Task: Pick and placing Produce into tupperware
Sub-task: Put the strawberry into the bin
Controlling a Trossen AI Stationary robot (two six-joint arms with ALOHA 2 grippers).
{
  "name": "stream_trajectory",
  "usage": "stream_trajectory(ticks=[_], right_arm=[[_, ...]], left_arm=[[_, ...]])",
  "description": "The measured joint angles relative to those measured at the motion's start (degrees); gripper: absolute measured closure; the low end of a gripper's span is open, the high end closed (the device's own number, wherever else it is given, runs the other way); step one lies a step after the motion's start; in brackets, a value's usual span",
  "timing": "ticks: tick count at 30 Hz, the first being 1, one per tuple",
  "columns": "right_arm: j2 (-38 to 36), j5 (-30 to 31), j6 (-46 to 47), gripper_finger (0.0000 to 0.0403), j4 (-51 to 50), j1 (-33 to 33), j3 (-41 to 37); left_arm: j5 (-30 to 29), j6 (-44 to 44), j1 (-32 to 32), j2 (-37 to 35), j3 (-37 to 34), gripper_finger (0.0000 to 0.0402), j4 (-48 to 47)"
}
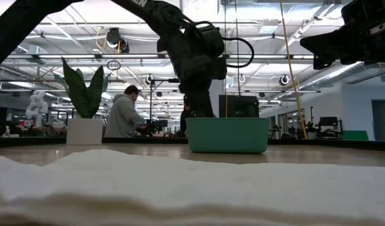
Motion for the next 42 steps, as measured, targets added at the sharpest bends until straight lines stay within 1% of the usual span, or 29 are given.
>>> stream_trajectory(ticks=[11, 16, 18, 23, 27, 35, 42], right_arm=[[0.0, 0.0, -0.1, 0.0403, 0.0, 0.0, 0.0], [0.0, 0.0, -0.1, 0.0403, 0.0, 0.0, 0.0], [0.0, 0.0, -0.1, 0.0403, 0.0, 0.0, 0.0], [0.0, 0.0, -0.1, 0.0403, 0.0, 0.0, 0.0], [0.0, 0.0, -0.1, 0.0403, 0.0, 0.0, 0.0], [0.0, 0.0, -0.2, 0.0403, 0.2, 0.0, 0.0], [0.0, 0.0, -0.1, 0.0403, 0.2, 0.0, 0.0]], left_arm=[[0.0, -1.4, 0.0, 0.0, -4.9, 0.0268, 4.3], [-0.3, -1.9, 0.0, 0.0, -5.5, 0.0268, 4.3], [-0.6, -1.1, -0.1, 0.0, -5.5, 0.0268, 4.3], [-4.5, 2.1, -1.3, 0.0, -5.5, 0.0268, 3.6], [-5.9, 3.4, -2.2, 0.0, -5.5, 0.0268, 3.2], [-4.6, 2.8, -2.4, 0.0, -5.5, 0.0268, 2.2], [-4.5, 7.2, -3.1, 0.0, -5.5, 0.0268, 2.2]])
